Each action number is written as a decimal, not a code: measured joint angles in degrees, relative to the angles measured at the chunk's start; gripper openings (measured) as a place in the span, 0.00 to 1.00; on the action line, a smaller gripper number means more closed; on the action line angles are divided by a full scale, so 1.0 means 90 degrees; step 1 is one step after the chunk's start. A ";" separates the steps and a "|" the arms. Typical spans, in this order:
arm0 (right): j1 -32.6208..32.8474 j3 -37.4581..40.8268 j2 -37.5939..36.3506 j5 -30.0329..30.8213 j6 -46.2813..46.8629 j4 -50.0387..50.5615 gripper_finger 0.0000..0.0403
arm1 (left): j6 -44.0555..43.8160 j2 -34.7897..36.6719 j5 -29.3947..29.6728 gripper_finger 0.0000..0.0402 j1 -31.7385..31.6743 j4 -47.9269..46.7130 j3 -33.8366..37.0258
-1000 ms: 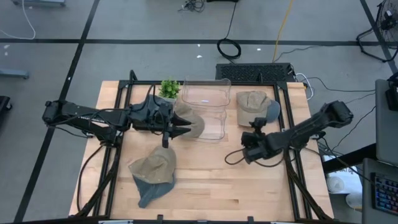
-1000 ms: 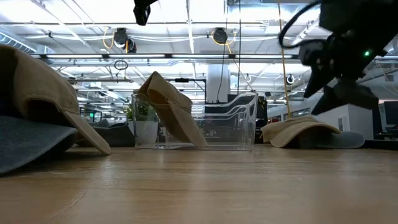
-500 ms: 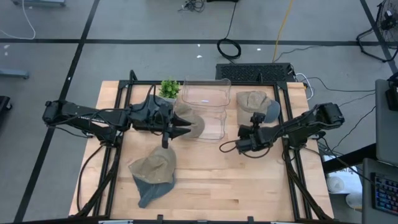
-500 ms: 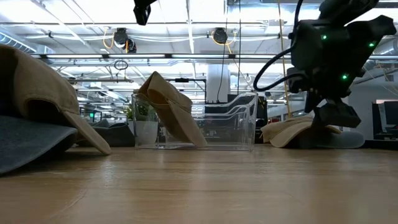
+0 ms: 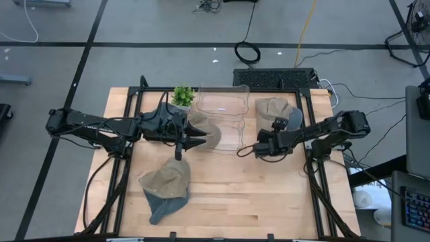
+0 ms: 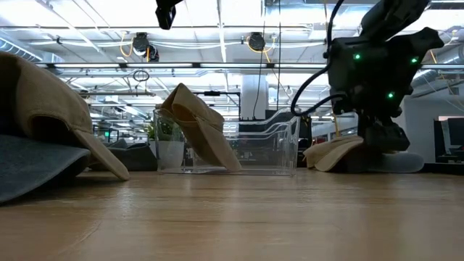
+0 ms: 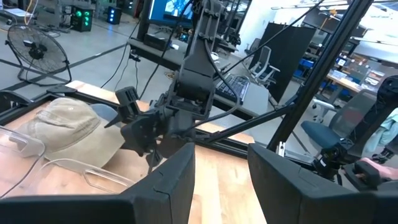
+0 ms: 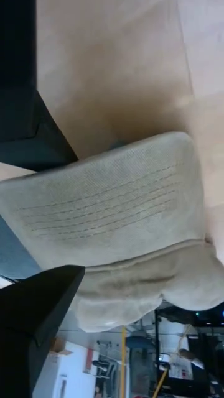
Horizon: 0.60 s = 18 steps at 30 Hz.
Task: Pick & Place hat
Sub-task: Put the top brown cap into the bottom transparent bin
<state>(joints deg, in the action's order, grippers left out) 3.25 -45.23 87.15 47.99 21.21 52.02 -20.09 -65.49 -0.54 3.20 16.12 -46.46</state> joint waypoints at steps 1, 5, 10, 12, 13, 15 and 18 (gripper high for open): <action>-0.0059 0.0000 0.0000 -0.0002 -0.0006 -0.0007 0.57 | -0.0019 0.0000 0.0000 0.39 0.0000 0.0000 -0.0002; -0.0232 0.0000 0.0000 -0.0032 -0.0040 -0.0026 0.50 | -0.0023 0.0000 -0.0002 0.39 0.0003 -0.0002 -0.0002; -0.0280 0.0000 0.0000 -0.0171 -0.0119 -0.0084 0.28 | -0.0045 0.0000 -0.0157 0.39 0.0000 -0.0002 -0.0002; -0.0277 -0.0005 -0.0002 -0.0092 -0.0127 -0.0087 0.14 | -0.0057 0.0000 -0.0175 0.39 0.0000 -0.0002 -0.0002; -0.0278 -0.0005 -0.0004 0.0017 -0.0135 -0.0058 0.08 | -0.0078 0.0000 -0.0175 0.39 0.0000 -0.0002 -0.0002; -0.0282 -0.0007 -0.0012 0.0091 -0.0142 -0.0051 0.04 | -0.0116 0.0000 -0.0177 0.39 0.0000 0.0000 -0.0002; -0.0282 -0.0007 -0.0008 0.0081 -0.0133 -0.0048 0.02 | -0.0115 0.0000 -0.0176 0.39 0.0000 -0.0001 -0.0002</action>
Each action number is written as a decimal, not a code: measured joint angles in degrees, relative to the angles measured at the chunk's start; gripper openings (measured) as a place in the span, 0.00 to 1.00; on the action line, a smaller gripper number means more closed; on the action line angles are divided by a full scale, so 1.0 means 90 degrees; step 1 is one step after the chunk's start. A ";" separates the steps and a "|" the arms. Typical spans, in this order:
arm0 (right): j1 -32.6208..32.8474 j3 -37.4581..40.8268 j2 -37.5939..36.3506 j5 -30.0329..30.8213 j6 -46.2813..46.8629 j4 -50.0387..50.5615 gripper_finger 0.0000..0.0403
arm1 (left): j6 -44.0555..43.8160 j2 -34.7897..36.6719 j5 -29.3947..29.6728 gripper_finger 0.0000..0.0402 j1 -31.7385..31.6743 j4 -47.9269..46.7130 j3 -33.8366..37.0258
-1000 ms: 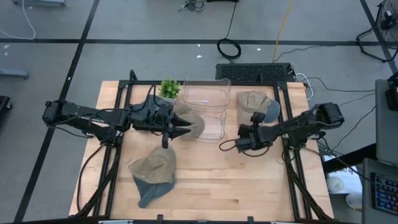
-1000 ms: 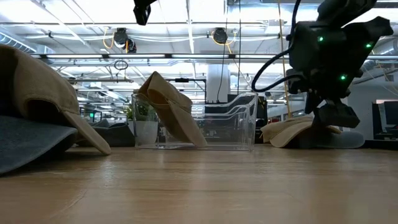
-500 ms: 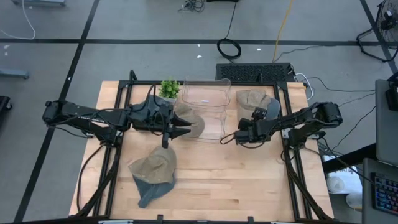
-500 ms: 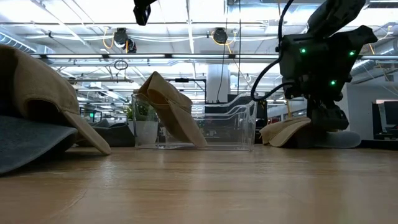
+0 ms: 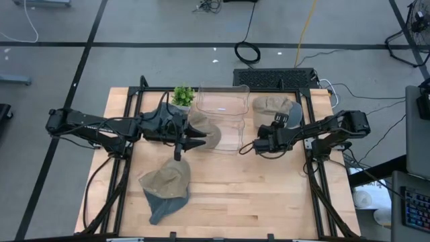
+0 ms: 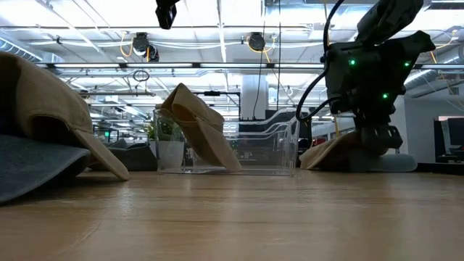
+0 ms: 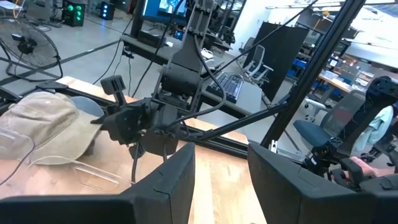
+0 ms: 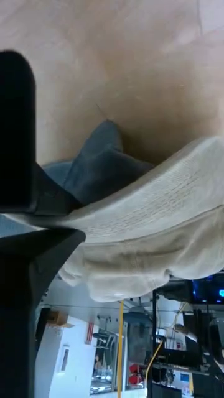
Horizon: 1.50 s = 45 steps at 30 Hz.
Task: Pick & Place hat
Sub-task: Put the top brown cap into the bottom transparent bin
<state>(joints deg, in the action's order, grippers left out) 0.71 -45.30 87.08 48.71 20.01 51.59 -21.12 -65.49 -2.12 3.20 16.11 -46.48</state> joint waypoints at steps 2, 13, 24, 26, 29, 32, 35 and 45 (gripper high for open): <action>0.0018 0.0000 -0.0005 -0.0035 0.0000 -0.0002 0.01 | 0.0002 0.0000 0.0001 0.39 0.0000 -0.0002 0.0000; 0.0350 -0.0461 -0.0523 -0.0127 0.0689 0.1202 0.00 | -0.0003 0.0000 0.0009 0.39 -0.0002 0.0003 0.0000; 0.0723 -0.1213 -0.1112 0.0720 0.1835 0.3046 0.00 | 0.0199 0.0000 0.0018 0.39 -0.0002 0.0003 -0.0002; 0.0732 -0.1311 -0.1207 0.0866 0.1838 0.3160 0.00 | 0.0211 0.0000 0.0018 0.39 -0.0002 0.0003 0.0000; 0.0726 -0.1425 -0.1311 0.1064 0.1835 0.3365 0.00 | 0.0211 0.0000 0.0018 0.39 -0.0002 0.0001 -0.0002; 0.0726 -0.1570 -0.1409 0.1214 0.1819 0.3545 0.00 | 0.0210 0.0000 0.0020 0.39 -0.0002 0.0001 -0.0002; 0.0726 -0.1721 -0.1506 0.1248 0.1820 0.3742 0.00 | 0.0208 0.0000 0.0066 0.39 0.0000 0.0001 -0.0002; 0.0726 -0.2222 -0.1910 0.2197 0.1470 0.4097 0.00 | 0.0208 0.0000 0.0251 0.39 -0.0010 0.0037 -0.0002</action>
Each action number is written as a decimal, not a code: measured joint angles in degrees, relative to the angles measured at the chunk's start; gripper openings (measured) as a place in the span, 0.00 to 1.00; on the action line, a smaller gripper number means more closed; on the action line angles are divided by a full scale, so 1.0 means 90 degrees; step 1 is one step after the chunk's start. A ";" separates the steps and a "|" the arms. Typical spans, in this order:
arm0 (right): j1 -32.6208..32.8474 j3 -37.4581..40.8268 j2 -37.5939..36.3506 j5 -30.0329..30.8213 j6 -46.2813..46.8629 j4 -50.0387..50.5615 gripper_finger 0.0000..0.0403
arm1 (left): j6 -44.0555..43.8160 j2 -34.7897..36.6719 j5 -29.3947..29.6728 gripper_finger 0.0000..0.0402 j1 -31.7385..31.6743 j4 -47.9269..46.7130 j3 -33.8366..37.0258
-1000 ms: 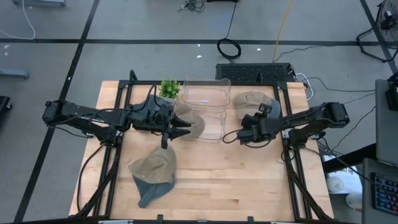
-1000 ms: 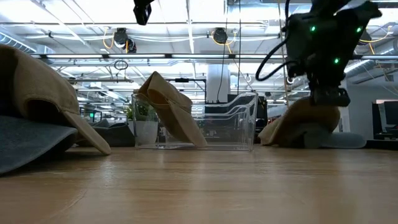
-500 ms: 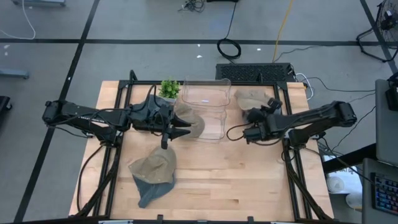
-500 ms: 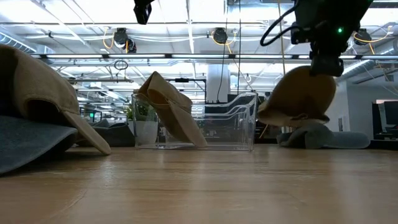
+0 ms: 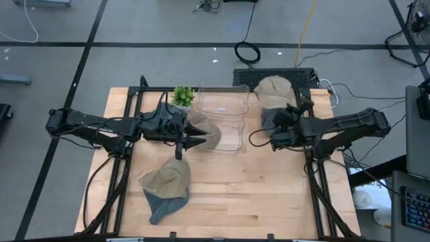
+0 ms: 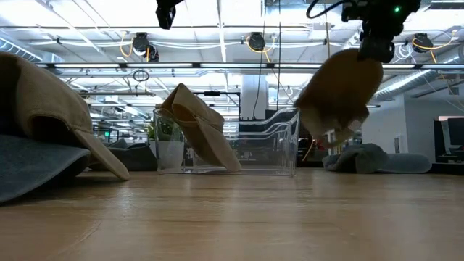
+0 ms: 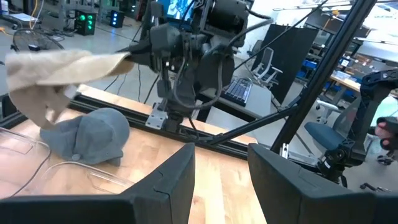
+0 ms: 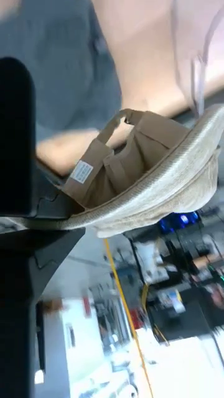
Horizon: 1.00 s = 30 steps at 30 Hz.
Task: Pick & Place hat
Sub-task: Put the top brown cap into the bottom transparent bin
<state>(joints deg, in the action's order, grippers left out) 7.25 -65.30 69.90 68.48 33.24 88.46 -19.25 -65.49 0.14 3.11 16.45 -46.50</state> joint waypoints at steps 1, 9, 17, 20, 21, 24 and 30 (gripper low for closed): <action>0.0000 -0.0029 -0.0037 0.0143 -0.0166 -0.0009 0.00 | 0.0000 0.0000 0.0000 0.39 0.0000 0.0000 0.0000; 0.0084 -0.0114 -0.0273 0.1316 -0.1496 -0.0490 0.00 | 0.0323 0.0000 0.0006 0.39 -0.0017 0.0220 0.0000; 0.0940 -0.0114 -0.0280 0.2082 -0.4404 -0.3188 0.00 | 0.0854 0.0177 0.0007 0.39 -0.0017 0.0355 0.0000; 0.1323 -0.0114 -0.0278 0.2077 -0.5872 -0.4706 0.00 | 0.1041 0.0440 0.0007 0.39 -0.0022 0.0180 0.0000; 0.1438 -0.0114 -0.0279 0.2076 -0.6353 -0.5233 0.00 | 0.1100 0.0539 0.0007 0.39 -0.0022 0.0180 0.0000; 0.1756 -0.0114 -0.0280 0.2003 -0.7747 -0.6780 0.00 | 0.1239 0.0860 0.0134 0.39 -0.0022 -0.0057 0.0000; 0.2211 -0.0042 -0.0280 0.1282 -0.9839 -0.9297 0.00 | 0.1271 0.1365 0.0533 0.39 -0.0022 -0.0659 -0.0002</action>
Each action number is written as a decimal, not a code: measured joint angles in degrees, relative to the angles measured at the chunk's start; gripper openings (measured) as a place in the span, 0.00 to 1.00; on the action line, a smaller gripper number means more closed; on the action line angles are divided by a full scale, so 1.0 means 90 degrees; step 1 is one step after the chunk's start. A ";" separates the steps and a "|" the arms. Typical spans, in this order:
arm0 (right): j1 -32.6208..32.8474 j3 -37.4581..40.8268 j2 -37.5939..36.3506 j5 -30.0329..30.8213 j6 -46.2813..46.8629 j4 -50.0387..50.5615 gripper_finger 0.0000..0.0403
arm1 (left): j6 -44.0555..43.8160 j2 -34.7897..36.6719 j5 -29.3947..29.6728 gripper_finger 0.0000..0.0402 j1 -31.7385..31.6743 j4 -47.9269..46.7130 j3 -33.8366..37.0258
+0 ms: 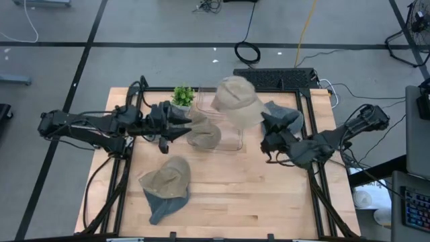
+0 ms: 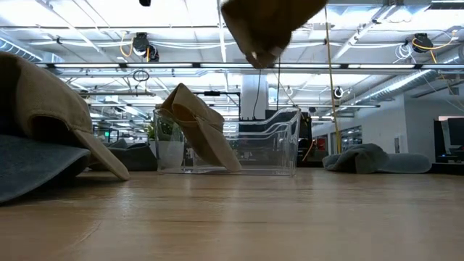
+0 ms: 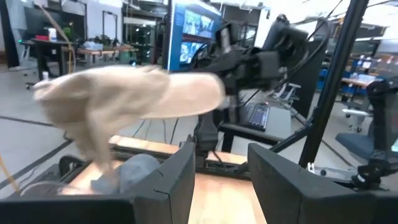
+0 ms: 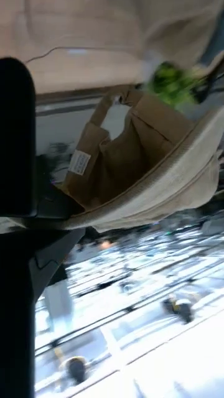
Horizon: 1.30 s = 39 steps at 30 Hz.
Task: Pick & Place hat
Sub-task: Put the top brown cap into the bottom transparent bin
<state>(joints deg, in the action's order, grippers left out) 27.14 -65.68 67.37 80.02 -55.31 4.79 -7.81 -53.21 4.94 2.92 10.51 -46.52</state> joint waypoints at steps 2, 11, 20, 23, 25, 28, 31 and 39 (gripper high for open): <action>0.0080 0.0132 0.0001 -0.0368 -0.0603 -0.0733 0.00 | -0.0031 0.0091 0.0011 0.39 0.0000 -0.0111 0.0000; 0.0562 0.0843 0.0024 -0.1400 -0.2551 -0.3508 0.00 | 0.0026 0.0469 0.0016 0.39 0.0000 -0.0462 0.0000; 0.1478 0.0878 0.0024 -0.1377 -0.2444 -0.3554 0.00 | 0.0588 0.0896 0.0079 0.39 0.0000 -0.0918 0.0000; 0.1771 0.0878 0.0027 -0.1371 -0.2433 -0.3552 0.00 | 0.1039 0.0884 -0.0271 0.39 0.0000 -0.1199 0.0000; 0.1935 0.0878 0.0027 -0.1374 -0.2407 -0.3554 0.00 | 0.1293 0.0858 -0.0465 0.39 0.0024 -0.1361 0.0000; 0.2125 0.0878 0.0027 -0.1389 -0.2273 -0.3554 0.00 | 0.1720 0.0812 -0.0528 0.39 0.0107 -0.1556 0.0000; 0.2267 0.0878 0.0027 -0.1381 -0.2186 -0.3552 0.00 | 0.2518 0.0719 -0.0417 0.39 0.0242 -0.1606 0.0000; 0.2375 0.0878 0.0029 -0.1403 -0.1699 -0.3549 0.00 | 0.5873 0.0251 0.0105 0.39 0.0805 -0.1333 0.0000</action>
<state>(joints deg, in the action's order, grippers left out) 48.51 -57.78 67.64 67.40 -70.60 -27.16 45.04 -50.95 5.89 10.16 -1.49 -46.52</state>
